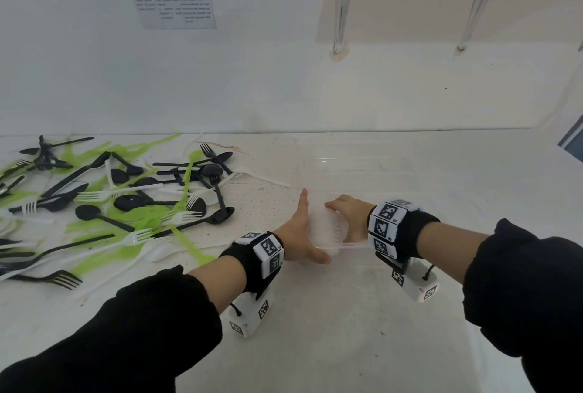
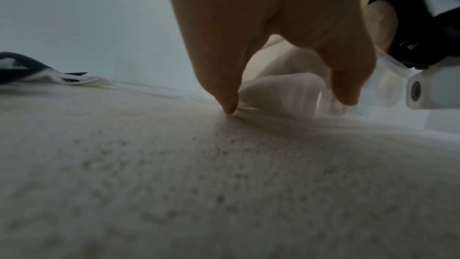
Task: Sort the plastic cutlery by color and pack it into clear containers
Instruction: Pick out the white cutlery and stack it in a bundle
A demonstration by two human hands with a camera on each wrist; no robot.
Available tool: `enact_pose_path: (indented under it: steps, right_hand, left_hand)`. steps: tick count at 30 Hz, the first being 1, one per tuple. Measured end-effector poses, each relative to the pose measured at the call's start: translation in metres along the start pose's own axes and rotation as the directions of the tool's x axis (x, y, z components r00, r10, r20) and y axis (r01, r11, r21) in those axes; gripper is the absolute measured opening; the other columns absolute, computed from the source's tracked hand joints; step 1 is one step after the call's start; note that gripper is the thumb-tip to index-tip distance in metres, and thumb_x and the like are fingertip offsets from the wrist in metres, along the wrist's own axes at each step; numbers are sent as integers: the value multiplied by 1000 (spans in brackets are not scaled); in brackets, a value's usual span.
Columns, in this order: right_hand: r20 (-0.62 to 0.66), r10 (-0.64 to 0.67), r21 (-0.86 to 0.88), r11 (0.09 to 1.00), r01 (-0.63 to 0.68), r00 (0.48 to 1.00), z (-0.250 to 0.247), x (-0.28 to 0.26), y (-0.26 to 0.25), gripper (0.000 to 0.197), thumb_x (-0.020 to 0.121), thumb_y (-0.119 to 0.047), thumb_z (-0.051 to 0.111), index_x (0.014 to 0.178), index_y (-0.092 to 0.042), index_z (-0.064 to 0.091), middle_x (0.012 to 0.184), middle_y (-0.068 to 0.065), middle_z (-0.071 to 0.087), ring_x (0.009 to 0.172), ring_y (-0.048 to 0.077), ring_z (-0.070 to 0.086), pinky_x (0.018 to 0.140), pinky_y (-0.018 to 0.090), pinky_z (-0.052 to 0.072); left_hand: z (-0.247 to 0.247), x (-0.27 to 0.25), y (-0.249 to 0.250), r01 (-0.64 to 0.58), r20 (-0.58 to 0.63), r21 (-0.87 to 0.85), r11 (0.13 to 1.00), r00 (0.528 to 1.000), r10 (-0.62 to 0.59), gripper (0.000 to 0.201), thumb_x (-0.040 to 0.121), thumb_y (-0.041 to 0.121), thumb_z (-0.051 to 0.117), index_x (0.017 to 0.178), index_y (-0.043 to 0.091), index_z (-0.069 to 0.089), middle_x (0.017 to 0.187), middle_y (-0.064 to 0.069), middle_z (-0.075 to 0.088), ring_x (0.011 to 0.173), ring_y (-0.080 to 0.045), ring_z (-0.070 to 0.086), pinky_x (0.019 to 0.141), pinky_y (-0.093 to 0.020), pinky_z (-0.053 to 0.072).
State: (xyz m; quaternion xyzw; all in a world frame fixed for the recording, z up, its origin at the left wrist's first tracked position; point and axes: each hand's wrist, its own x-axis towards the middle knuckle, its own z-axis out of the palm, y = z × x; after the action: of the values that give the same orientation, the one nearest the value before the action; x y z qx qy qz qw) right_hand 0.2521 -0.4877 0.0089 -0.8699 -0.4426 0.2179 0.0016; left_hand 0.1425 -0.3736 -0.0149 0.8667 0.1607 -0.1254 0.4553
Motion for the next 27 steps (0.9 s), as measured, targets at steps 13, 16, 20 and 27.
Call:
enact_pose_path:
  steps: [13, 16, 20, 27]
  right_hand:
    - [13, 52, 21, 998, -53, 999, 2, 0, -2, 84, 81, -26, 69, 147, -12, 19, 147, 8, 23, 134, 26, 35, 108, 33, 32]
    - [33, 87, 29, 996, -88, 996, 4, 3, -4, 74, 87, -26, 62, 146, -10, 19, 146, 11, 24, 129, 30, 40, 106, 36, 38]
    - [46, 58, -78, 995, -55, 997, 4, 4, -8, 82, 82, -23, 69, 146, -11, 19, 145, 15, 26, 126, 32, 43, 101, 36, 42]
    - [48, -23, -109, 994, 28, 999, -4, 0, -5, 100, 72, -25, 79, 148, -11, 15, 148, 10, 28, 137, 24, 31, 112, 34, 29]
  left_hand:
    - [0, 0, -3, 10, -2, -30, 1000, 1000, -10, 135, 71, 15, 80, 138, 24, -37, 158, 1, -3, 143, -15, 17, 99, -18, 22]
    - [0, 0, -2, 15, -1, -35, 999, 1000, -15, 135, 71, 15, 80, 138, 26, -37, 159, 1, -3, 143, -15, 18, 97, -18, 24]
    - [0, 0, -2, 24, -5, -43, 999, 1000, -25, 135, 71, 15, 80, 138, 27, -36, 158, -2, 5, 142, -17, 22, 96, -19, 25]
    - [-1, -1, -1, 17, 0, -35, 999, 1000, -17, 135, 71, 15, 80, 138, 26, -37, 158, -3, 4, 143, -17, 20, 100, -21, 25]
